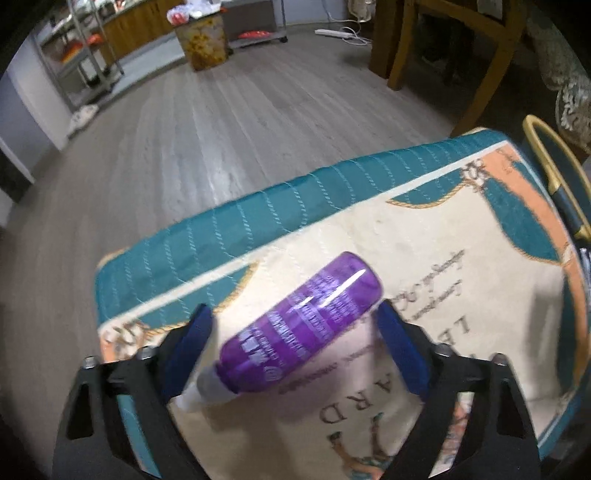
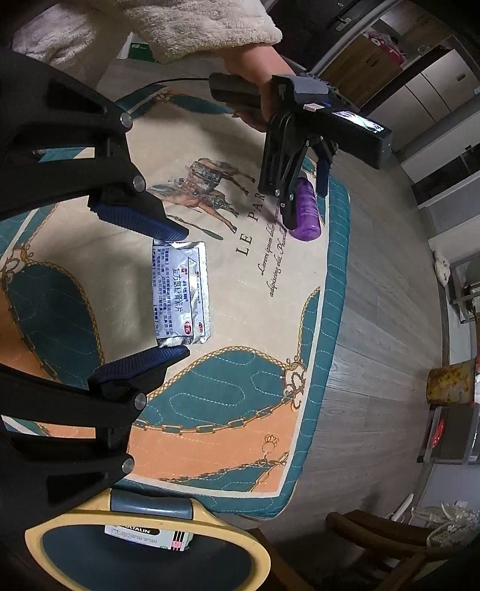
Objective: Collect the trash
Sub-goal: 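Grasp the silver medicine box with the right gripper while the left grasps the purple spray bottle, then carry the silver box and purple bottle over the bin and release both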
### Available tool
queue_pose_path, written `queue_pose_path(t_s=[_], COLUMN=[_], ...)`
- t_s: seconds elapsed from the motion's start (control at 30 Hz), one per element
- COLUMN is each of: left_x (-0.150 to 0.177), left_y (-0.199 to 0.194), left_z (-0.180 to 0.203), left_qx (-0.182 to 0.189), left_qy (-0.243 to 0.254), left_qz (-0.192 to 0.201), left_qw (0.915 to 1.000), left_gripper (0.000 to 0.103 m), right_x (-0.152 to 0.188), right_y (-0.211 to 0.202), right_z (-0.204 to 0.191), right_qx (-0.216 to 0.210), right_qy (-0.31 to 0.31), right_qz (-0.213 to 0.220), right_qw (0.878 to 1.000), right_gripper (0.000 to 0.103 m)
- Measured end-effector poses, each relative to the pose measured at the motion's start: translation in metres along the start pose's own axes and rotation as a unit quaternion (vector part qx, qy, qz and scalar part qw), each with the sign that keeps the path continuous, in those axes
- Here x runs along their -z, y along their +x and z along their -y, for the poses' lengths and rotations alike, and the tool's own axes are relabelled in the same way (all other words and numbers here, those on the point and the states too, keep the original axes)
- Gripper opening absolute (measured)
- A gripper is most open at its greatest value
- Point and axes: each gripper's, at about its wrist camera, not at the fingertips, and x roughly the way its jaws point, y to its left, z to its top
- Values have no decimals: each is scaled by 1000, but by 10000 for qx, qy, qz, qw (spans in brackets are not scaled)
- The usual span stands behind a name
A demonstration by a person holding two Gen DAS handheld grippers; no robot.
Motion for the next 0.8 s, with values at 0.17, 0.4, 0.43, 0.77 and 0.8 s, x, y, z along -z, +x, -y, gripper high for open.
queue_pose_path(t_s=[0.17, 0.4, 0.43, 0.77, 0.8], left_x=[5, 11, 12, 10, 7], left_y=[0, -20, -25, -75, -79], left_z=[6, 22, 25, 80, 85], left_qx=[-3, 13, 42, 234, 280], left_qy=[44, 19, 0, -29, -59], left_qz=[-171, -189, -145, 213, 279], left_qw=[9998, 9998, 9999, 9995, 9992], left_gripper=[48, 36, 35, 33, 33], right_x=[1, 0, 0, 4, 4], right_y=[-6, -19, -21, -55, -59], right_z=[0, 7, 8, 28, 30], right_qx=[41, 166, 169, 307, 313], right_qy=[-20, 57, 88, 287, 307], right_qz=[62, 210, 227, 543, 578], right_qw=[10000, 9996, 9996, 9976, 9974], right_gripper=[57, 57, 57, 57, 57])
